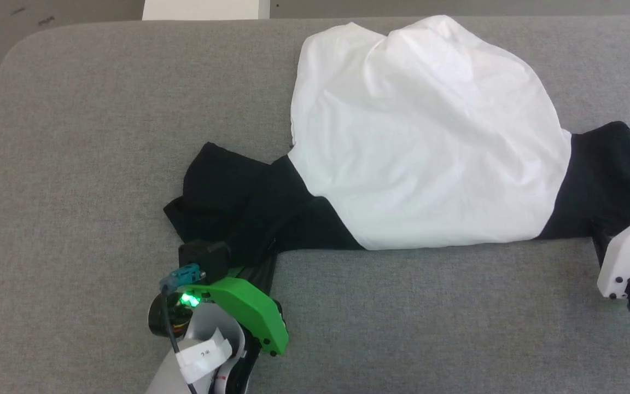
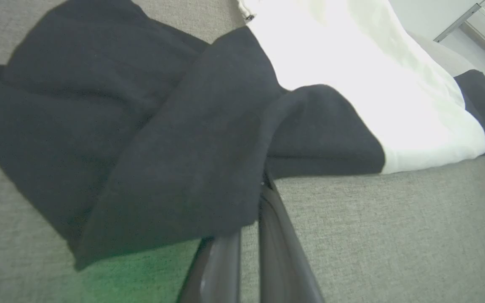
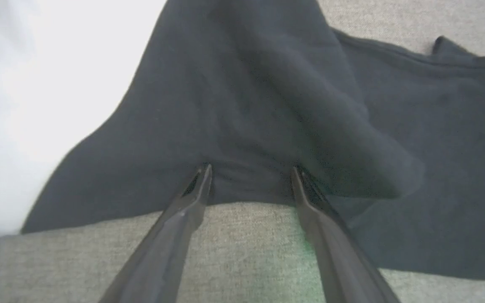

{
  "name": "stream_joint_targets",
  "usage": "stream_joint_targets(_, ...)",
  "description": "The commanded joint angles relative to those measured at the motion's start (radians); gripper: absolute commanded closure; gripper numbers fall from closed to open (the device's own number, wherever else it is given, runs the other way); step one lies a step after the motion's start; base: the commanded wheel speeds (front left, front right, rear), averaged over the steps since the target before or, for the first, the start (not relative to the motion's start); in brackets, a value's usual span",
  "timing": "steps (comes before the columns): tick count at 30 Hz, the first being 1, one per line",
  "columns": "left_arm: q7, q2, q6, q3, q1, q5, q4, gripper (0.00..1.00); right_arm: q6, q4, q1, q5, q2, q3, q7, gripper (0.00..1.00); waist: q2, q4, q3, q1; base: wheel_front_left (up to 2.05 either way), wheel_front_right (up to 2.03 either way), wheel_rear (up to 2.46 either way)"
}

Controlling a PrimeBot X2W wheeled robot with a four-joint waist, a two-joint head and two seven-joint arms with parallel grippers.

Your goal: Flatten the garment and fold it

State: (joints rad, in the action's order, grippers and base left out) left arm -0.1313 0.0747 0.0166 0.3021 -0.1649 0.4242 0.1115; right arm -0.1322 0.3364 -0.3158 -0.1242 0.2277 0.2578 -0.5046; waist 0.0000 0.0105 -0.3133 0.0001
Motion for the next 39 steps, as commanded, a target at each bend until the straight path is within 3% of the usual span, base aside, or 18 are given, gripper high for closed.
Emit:
stream_joint_targets(1, -0.002, 0.01, -0.006, -0.002, -0.008, 0.016, -0.003, 1.0, 0.002, 0.031, 0.001, 0.0, -0.008, -0.01, -0.027, 0.53, 0.0, 0.001, -0.001, -0.0001, 0.0, 0.0, 0.0)
stream_joint_targets(2, -0.002, 0.01, -0.006, -0.001, -0.008, 0.017, -0.002, 1.0, 0.002, 0.034, 0.0, -0.002, -0.009, -0.017, -0.034, 1.0, 0.0, 0.001, 0.0, -0.0001, 0.0, 0.0, 0.0)
stream_joint_targets(12, 0.019, 0.006, -0.005, -0.003, -0.006, 0.041, 0.002, 1.0, 0.002, -0.032, 0.007, -0.057, 0.008, -0.048, -0.073, 1.0, 0.0, -0.013, 0.043, -0.0001, 0.0, 0.0, 0.0)
stream_joint_targets(20, 0.049, -0.009, 0.025, -0.048, -0.052, 0.165, -0.053, 1.0, 0.002, -0.18, -0.011, -0.162, 0.003, -0.054, -0.08, 1.0, 0.0, -0.032, 0.105, -0.0001, 0.0, 0.0, 0.0)
stream_joint_targets(29, 0.003, 0.019, 0.056, -0.124, -0.277, 0.262, -0.147, 1.0, 0.002, -0.35, -0.137, -0.411, -0.01, -0.019, -0.164, 1.0, 0.0, -0.046, 0.16, -0.0001, 0.0, 0.0, 0.0)
stream_joint_targets(39, -0.083, 0.068, 0.065, -0.161, -0.597, 0.291, -0.188, 1.0, 0.002, -0.437, -0.339, -0.517, -0.019, 0.025, -0.249, 1.0, 0.0, -0.05, 0.183, -0.0001, 0.0, 0.0, 0.0)
